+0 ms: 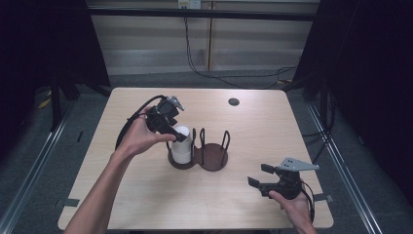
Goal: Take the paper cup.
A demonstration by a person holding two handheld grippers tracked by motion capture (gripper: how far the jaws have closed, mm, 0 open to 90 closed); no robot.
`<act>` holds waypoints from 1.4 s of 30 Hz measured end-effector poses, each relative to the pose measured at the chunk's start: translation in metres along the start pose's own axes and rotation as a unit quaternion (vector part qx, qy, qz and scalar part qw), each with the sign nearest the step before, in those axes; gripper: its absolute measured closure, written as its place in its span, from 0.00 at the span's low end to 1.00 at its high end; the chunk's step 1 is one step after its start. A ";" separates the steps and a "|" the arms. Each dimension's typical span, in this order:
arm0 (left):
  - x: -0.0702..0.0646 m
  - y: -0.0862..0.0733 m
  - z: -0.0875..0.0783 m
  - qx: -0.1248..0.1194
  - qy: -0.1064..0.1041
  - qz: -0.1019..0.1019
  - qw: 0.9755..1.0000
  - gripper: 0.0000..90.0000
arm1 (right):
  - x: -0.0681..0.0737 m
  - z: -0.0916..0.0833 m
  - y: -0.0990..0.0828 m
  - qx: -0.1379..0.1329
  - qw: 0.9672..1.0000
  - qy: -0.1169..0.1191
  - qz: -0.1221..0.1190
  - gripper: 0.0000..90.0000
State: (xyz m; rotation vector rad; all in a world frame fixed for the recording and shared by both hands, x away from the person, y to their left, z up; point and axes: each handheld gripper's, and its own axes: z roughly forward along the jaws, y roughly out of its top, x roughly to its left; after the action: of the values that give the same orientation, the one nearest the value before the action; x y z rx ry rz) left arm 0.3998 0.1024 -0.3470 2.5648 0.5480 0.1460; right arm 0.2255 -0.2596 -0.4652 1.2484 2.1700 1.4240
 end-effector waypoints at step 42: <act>0.002 0.008 0.009 0.047 -0.006 -0.009 0.999 0.39 | 0.000 0.000 0.000 0.001 1.000 -0.004 0.000 0.24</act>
State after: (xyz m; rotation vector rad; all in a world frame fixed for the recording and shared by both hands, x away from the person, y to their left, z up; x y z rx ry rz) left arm 0.4065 0.0925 -0.3507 2.6491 0.5871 0.0991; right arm 0.2255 -0.2593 -0.4653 1.2521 2.1668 1.4150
